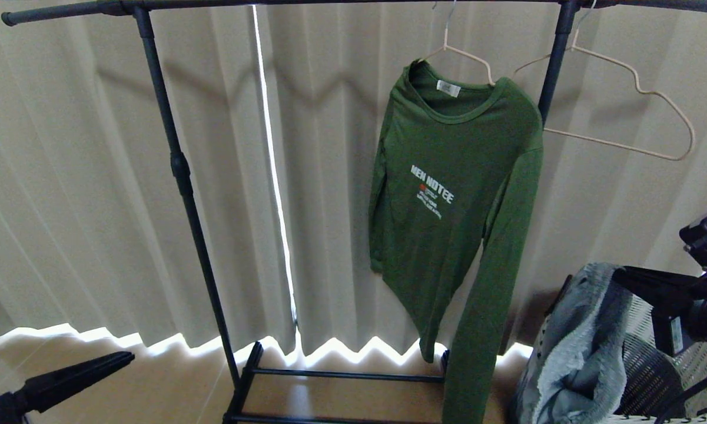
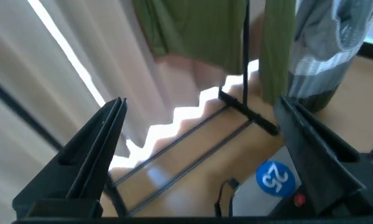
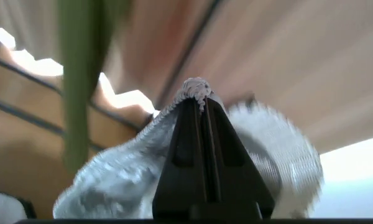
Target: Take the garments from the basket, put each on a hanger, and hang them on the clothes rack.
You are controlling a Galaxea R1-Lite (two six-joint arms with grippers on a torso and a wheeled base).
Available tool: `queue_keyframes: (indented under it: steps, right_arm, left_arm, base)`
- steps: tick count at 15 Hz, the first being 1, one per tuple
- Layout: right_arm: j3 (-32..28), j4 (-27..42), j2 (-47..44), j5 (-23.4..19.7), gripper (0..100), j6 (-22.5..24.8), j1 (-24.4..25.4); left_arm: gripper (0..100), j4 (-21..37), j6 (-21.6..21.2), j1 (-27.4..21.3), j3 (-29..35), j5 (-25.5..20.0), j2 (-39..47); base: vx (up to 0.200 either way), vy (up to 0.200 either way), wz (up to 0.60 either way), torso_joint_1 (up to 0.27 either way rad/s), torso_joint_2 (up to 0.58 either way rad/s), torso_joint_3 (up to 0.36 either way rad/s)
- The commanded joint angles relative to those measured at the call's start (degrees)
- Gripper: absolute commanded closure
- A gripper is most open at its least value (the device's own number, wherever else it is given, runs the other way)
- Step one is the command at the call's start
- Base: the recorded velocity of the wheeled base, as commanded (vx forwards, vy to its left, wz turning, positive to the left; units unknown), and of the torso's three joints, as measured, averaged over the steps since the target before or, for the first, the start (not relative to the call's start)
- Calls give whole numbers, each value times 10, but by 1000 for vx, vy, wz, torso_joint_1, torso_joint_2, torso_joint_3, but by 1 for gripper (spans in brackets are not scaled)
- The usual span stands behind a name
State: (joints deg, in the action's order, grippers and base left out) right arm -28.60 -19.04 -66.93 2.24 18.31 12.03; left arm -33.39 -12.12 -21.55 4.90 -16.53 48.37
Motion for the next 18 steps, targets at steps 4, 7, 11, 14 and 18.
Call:
queue_keyframes:
  steps: [4,7,11,14,18]
  right_arm:
    - [-95,-4,-42,-1,100,-68,104]
    - [-132,-4,-53,-3,100,-92,120]
    - [-149,-5,-51,-6,100,-116,146]
    - [-156,-6,-45,-9,100,-134,150]
    - [-173,-5,-35,-22,100,-147,175]
  left_arm:
    - [0,-4,20,-118,156,3,212]
    - [0,-6,106,-223,247,28,291]
    - [0,-11,163,-297,321,93,442]
    - [0,-69,220,-329,367,128,546]
    - [0,-87,234,-352,397,168,617]
  base:
    - [0,0,0,0,0,0]
    - [0,0,0,0,0,0]
    - [0,0,0,0,0,0]
    - [0,0,0,0,0,0]
    - [0,0,0,0,0,0]
